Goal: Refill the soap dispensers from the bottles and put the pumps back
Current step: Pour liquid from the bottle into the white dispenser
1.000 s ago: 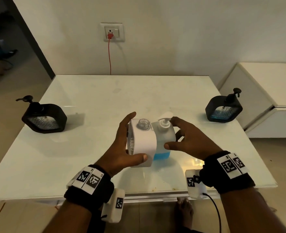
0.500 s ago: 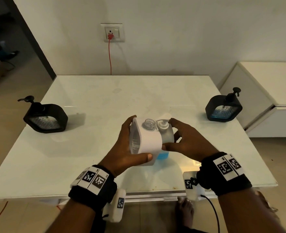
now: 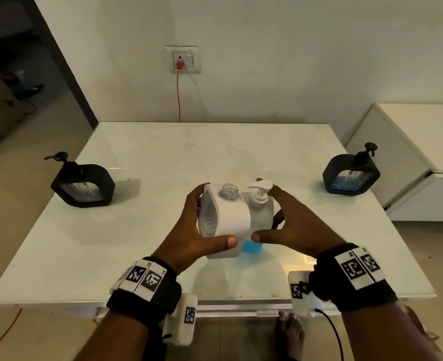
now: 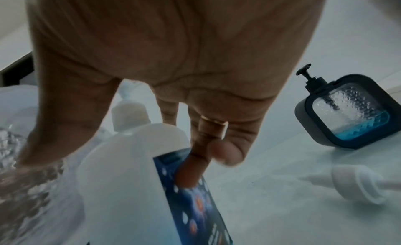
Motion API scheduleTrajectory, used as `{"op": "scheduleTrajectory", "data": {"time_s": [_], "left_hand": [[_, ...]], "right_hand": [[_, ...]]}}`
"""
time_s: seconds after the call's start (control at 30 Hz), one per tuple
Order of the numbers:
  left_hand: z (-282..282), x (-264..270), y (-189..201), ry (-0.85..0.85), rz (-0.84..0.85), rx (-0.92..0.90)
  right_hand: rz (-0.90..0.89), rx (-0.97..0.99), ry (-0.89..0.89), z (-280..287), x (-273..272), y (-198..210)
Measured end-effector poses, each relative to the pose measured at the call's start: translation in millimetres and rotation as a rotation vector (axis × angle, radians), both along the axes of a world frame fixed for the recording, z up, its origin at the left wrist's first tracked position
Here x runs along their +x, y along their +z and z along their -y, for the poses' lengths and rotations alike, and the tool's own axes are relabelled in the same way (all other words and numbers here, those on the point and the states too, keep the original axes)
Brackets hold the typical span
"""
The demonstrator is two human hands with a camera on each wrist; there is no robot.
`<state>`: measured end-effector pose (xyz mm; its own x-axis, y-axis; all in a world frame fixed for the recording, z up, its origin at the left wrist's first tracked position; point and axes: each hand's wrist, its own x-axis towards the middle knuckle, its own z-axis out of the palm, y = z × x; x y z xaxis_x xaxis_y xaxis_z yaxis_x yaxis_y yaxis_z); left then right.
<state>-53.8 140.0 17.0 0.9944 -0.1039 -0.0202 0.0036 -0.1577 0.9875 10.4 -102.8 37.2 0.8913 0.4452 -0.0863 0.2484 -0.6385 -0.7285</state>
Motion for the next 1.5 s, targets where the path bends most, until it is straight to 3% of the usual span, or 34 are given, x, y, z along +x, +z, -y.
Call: {"op": "scheduleTrajectory", "data": {"time_s": [0.13, 0.27, 0.37, 0.43, 0.57, 0.77, 0.83, 0.9, 0.97, 1.03, 1.17, 1.23, 1.3, 1.37, 1.43, 1.5], "left_hand": [[-9.1, 0.2, -2.6, 0.035, -0.022, -0.037], [-17.9, 2.8, -5.8, 0.079, -0.017, -0.045], [-17.8, 2.1, -0.4, 0.064, 0.006, -0.033], [-14.4, 0.0, 3.8, 0.042, 0.032, -0.029], [-10.6, -5.0, 10.7, 0.001, 0.084, -0.035], [-28.0, -10.9, 4.6, 0.052, 0.054, 0.008], [-24.6, -11.0, 8.3, 0.143, 0.031, -0.106], [-13.3, -11.0, 15.7, 0.306, -0.115, -0.436], [-1.5, -11.2, 20.6, 0.336, -0.298, -0.704], [5.9, -11.0, 20.1, 0.339, -0.412, -0.832], [15.2, -7.0, 9.4, 0.376, -0.455, -0.900], [18.2, -7.0, 2.9, 0.377, -0.455, -0.894], [17.7, -5.6, -3.0, 0.384, -0.468, -0.899], [14.3, -4.2, -7.4, 0.387, -0.509, -0.909], [9.0, -1.6, -9.7, 0.390, -0.560, -0.914], [4.3, 1.5, -12.1, 0.398, -0.594, -0.928]], "right_hand": [[0.182, 0.011, -0.169, 9.6, -2.4, 19.6], [0.506, 0.311, -0.353, 15.4, -13.4, 32.8], [0.331, 0.320, -0.256, -2.6, -29.2, 44.7], [0.173, 0.160, -0.142, -22.5, -38.1, 46.5], [0.230, -0.127, -0.038, -54.0, -46.0, 44.2], [0.154, 0.011, -0.125, -65.2, -58.5, 40.0], [0.165, 0.058, -0.168, -68.9, -61.9, 43.9], [0.204, 0.098, -0.205, -72.3, -63.0, 49.2], [0.220, 0.134, -0.235, -74.5, -63.5, 51.5], [0.237, 0.105, -0.210, -75.5, -63.4, 51.2], [0.251, -0.014, -0.149, -65.5, -57.2, 50.9], [0.366, -0.026, -0.235, -55.0, -49.2, 56.0], [0.578, 0.081, -0.407, -40.9, -39.5, 60.5], [0.659, 0.261, -0.495, -23.6, -30.4, 54.5], [0.521, 0.355, -0.416, -4.0, -21.9, 37.6], [0.339, 0.254, -0.247, 14.0, -16.0, 15.5]]}}
